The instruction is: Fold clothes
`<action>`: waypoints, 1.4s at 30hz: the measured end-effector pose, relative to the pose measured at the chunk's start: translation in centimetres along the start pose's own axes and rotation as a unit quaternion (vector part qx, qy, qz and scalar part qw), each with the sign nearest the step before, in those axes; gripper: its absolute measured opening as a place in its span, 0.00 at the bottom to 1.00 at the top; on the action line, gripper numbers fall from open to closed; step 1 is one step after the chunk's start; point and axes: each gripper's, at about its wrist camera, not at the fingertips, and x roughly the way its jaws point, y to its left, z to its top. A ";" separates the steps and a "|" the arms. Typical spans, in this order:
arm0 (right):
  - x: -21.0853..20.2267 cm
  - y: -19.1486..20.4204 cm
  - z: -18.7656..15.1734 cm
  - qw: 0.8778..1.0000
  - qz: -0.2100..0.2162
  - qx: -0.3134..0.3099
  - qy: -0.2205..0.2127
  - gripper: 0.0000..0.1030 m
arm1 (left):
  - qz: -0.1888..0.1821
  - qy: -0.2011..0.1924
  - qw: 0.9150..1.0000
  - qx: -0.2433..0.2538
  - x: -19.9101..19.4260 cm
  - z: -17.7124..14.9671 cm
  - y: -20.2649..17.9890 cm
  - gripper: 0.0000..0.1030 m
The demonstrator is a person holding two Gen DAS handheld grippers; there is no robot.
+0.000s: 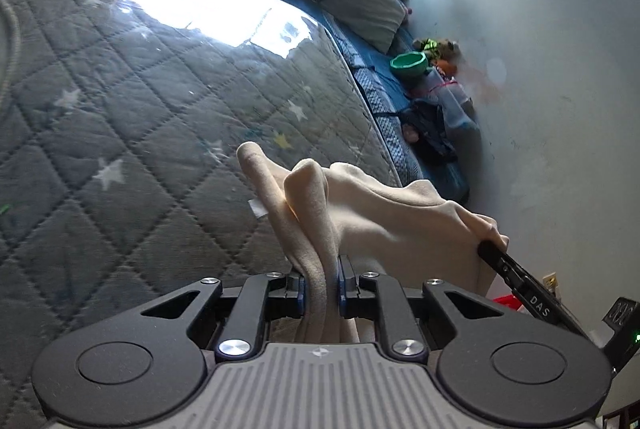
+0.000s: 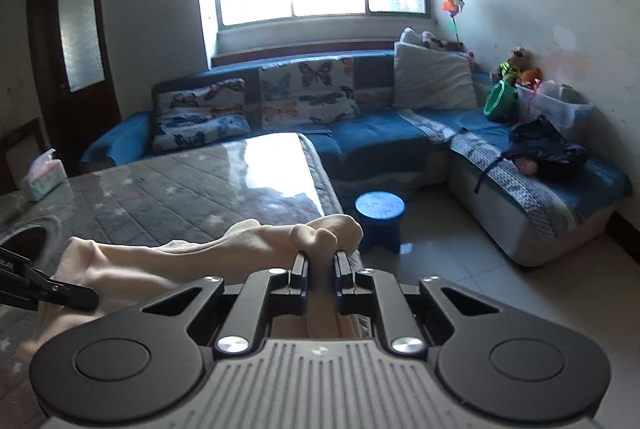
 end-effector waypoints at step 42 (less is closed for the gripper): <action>9.9 5.1 -1.1 0.992 0.065 -0.043 0.097 0.24 | -0.030 0.038 0.986 0.160 3.8 -5.6 -5.2 0.25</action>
